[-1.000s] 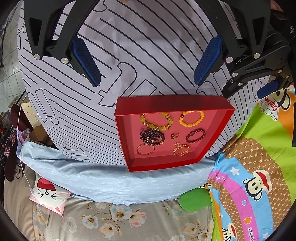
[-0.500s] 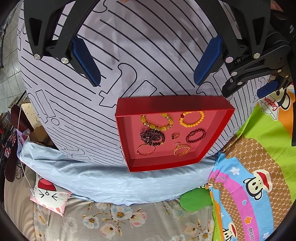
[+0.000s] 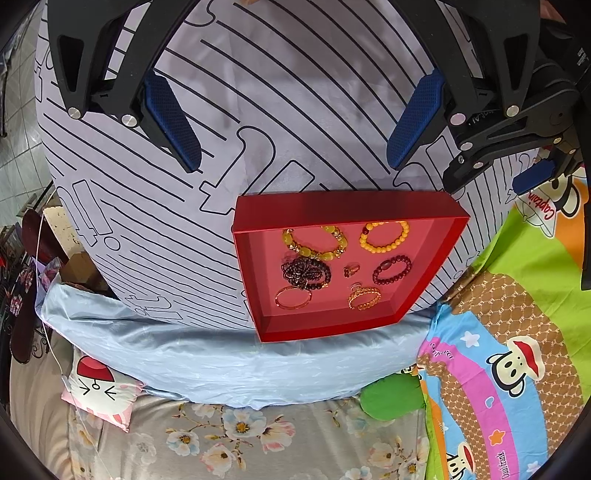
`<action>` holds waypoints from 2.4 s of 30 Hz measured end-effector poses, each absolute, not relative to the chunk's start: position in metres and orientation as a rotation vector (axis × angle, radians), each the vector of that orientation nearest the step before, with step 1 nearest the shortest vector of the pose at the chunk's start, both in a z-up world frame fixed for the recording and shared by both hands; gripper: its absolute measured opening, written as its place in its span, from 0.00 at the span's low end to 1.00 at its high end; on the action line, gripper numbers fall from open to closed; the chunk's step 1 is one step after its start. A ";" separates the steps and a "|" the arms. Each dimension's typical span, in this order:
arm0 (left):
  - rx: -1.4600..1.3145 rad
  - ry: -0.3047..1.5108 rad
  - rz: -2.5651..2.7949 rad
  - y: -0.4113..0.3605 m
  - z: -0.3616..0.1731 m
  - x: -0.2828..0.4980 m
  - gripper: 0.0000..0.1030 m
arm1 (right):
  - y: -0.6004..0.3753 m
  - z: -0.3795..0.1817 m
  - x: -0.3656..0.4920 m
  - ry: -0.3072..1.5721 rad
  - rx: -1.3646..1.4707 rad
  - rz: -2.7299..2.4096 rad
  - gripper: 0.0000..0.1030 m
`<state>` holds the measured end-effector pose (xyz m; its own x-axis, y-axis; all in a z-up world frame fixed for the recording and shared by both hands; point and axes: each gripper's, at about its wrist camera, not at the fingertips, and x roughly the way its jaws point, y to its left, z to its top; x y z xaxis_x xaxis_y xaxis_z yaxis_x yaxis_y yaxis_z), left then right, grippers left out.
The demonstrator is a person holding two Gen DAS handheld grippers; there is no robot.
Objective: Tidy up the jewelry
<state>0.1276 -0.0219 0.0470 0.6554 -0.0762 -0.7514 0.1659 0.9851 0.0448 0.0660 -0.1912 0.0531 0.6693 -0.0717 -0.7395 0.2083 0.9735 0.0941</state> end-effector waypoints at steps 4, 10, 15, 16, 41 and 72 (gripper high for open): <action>0.118 0.852 -0.126 -0.023 0.046 0.129 0.93 | -0.190 0.053 0.066 0.826 0.174 -0.161 0.94; 0.119 0.863 -0.130 -0.022 0.044 0.130 0.93 | -0.190 0.053 0.065 0.825 0.175 -0.162 0.94; 0.119 0.863 -0.129 -0.022 0.044 0.130 0.93 | -0.191 0.054 0.065 0.826 0.177 -0.159 0.94; 0.118 0.862 -0.130 -0.022 0.044 0.130 0.93 | -0.189 0.053 0.065 0.826 0.178 -0.160 0.94; 0.117 0.863 -0.130 -0.022 0.044 0.131 0.93 | -0.188 0.053 0.065 0.826 0.176 -0.161 0.94; 0.101 0.871 -0.126 -0.019 0.050 0.127 0.93 | -0.186 0.061 0.064 0.816 0.179 -0.162 0.94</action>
